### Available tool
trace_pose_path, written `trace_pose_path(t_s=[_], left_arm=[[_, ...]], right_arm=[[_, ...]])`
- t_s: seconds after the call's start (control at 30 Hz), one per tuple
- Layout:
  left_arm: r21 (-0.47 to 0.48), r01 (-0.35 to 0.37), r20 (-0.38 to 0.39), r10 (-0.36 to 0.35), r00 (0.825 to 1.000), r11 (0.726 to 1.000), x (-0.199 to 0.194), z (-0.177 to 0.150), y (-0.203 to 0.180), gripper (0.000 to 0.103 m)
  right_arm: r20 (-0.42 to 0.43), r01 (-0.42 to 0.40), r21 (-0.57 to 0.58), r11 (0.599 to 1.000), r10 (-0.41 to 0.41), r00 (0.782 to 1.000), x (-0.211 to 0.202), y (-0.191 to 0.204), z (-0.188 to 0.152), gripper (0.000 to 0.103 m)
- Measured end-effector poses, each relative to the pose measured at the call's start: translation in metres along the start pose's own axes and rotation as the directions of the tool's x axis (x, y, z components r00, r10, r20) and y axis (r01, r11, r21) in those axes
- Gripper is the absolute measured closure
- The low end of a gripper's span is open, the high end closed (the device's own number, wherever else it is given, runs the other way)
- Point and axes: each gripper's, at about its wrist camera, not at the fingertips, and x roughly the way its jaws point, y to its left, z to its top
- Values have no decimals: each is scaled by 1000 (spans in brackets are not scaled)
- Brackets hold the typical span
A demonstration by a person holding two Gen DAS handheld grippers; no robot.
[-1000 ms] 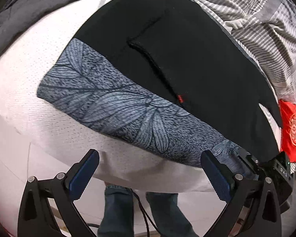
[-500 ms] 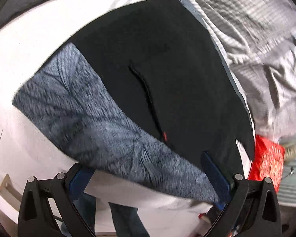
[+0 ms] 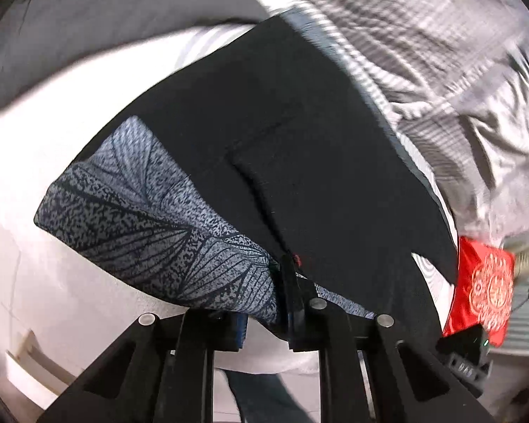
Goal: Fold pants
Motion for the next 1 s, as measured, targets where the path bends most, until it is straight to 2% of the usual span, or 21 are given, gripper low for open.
trace_pose_path(t_s=[0.2, 0.37, 0.53, 0.67, 0.77, 0.87, 1.0], left_arm=[[43, 2, 11, -2, 1000, 999, -21, 36, -42, 86], [30, 12, 28, -13, 1000, 999, -9, 81, -82, 86], [29, -32, 51, 31, 998, 999, 23, 137, -123, 85], [25, -91, 51, 90, 995, 996, 65, 178, -140, 85], [22, -137, 56, 135, 989, 990, 89, 193, -146, 85], [39, -206, 58, 203, 977, 978, 114, 204, -148, 85], [47, -224, 61, 221, 973, 973, 121, 208, -151, 83]], right_arm=[[-84, 17, -114, 993, -27, 996, -14, 44, 42, 95], [-153, 16, -169, 986, -42, 987, -14, 77, 109, 94], [-223, 20, -185, 983, -62, 973, 5, 97, 188, 94], [-269, 41, -163, 986, -85, 959, 33, 101, 247, 91], [-301, 84, -154, 984, -128, 945, 61, 94, 281, 91], [-314, 109, -169, 980, -158, 936, 84, 85, 303, 91], [-330, 103, -163, 981, -153, 932, 101, 72, 319, 91]])
